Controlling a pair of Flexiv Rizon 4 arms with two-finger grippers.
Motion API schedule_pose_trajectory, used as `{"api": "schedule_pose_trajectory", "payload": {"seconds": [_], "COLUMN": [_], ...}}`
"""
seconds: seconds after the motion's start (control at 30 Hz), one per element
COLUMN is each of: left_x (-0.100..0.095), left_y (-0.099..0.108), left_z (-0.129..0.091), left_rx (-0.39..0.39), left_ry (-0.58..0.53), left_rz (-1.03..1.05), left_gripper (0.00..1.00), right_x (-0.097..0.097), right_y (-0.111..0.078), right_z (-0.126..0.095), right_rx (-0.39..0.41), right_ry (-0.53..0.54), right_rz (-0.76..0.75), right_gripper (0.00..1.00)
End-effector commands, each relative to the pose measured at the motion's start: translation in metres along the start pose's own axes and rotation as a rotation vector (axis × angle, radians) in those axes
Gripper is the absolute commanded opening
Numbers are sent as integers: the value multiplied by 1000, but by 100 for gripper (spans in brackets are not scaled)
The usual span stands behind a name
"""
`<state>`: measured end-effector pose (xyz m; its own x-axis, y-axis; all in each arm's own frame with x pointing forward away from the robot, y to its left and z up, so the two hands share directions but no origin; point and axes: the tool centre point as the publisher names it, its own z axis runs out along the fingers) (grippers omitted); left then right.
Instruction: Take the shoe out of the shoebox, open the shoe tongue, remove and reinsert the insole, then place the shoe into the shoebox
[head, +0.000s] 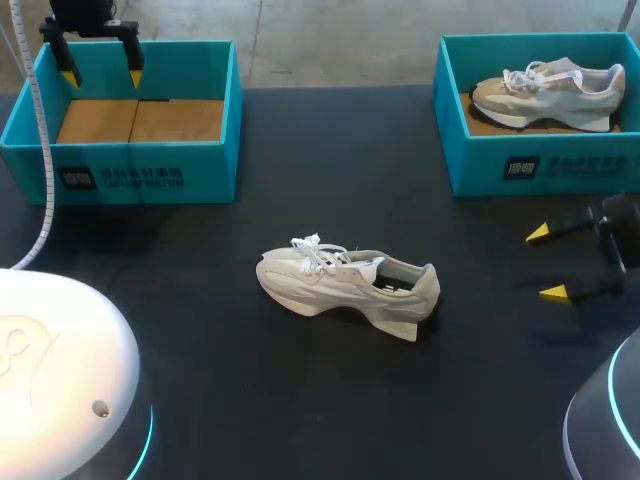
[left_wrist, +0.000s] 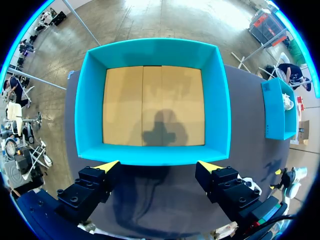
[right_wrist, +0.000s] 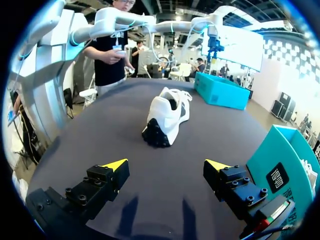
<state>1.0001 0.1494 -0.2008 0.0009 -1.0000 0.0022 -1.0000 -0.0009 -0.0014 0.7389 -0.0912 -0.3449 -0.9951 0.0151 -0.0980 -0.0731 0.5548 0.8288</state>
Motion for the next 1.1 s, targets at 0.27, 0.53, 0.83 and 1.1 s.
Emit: {"api": "schedule_pose_trajectory", "payload": {"seconds": [0.27, 0.53, 0.83, 1.1], "left_x": [0, 0, 0, 0], "left_y": [0, 0, 0, 0], "left_z": [0, 0, 0, 0], "left_rx": [-1, -1, -1, -1], "left_ry": [-1, -1, -1, -1], "left_rz": [0, 0, 0, 0], "left_gripper": [100, 100, 100, 100], "right_x": [0, 0, 0, 3], "right_y": [0, 0, 0, 1], "right_z": [1, 1, 1, 4], "right_rx": [3, 3, 3, 11], "right_ry": [0, 0, 0, -24], "right_rz": [0, 0, 0, 6], "right_gripper": [100, 100, 100, 100]}}
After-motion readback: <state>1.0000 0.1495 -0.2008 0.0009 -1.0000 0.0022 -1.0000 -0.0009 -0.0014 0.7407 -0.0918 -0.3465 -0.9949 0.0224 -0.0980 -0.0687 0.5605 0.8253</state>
